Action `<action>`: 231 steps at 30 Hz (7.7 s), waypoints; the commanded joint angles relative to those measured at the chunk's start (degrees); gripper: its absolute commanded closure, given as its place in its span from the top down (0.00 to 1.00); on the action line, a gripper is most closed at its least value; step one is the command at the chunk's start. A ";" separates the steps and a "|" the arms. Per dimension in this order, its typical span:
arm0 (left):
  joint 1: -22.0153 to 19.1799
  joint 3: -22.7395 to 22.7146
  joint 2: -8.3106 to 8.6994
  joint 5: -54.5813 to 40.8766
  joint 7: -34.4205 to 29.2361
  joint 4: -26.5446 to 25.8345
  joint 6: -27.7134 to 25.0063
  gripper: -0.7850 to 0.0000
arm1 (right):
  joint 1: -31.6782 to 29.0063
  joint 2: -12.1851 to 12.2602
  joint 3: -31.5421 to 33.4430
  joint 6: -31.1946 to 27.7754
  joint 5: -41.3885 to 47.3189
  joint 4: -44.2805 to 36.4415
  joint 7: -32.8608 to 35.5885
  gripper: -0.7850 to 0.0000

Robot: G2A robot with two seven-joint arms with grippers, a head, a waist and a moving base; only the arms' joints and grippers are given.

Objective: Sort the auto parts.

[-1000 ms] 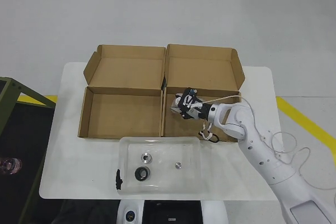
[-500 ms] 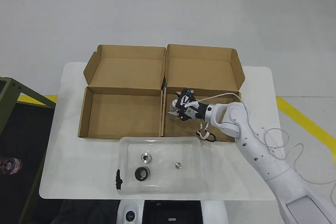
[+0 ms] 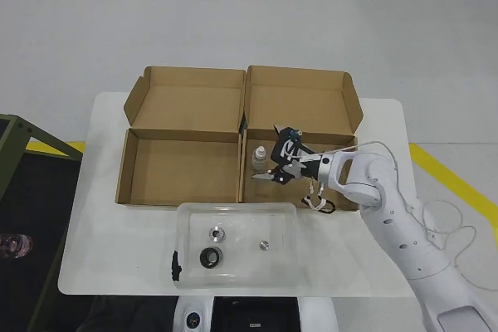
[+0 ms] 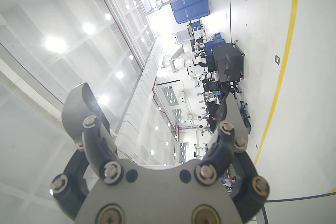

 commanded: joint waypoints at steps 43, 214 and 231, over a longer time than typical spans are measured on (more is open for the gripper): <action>0.00 0.00 0.00 0.00 0.00 0.00 0.00 1.00 | -20.25 5.68 -2.55 -8.64 -7.94 -29.28 19.24 1.00; 0.00 0.00 0.00 0.00 0.00 0.00 0.00 1.00 | 1.28 5.37 -2.92 -1.25 -10.75 -0.16 9.58 0.00; 0.00 0.00 0.00 0.00 0.00 0.00 0.00 1.00 | 7.37 3.02 -9.85 0.27 -11.76 8.23 11.04 0.00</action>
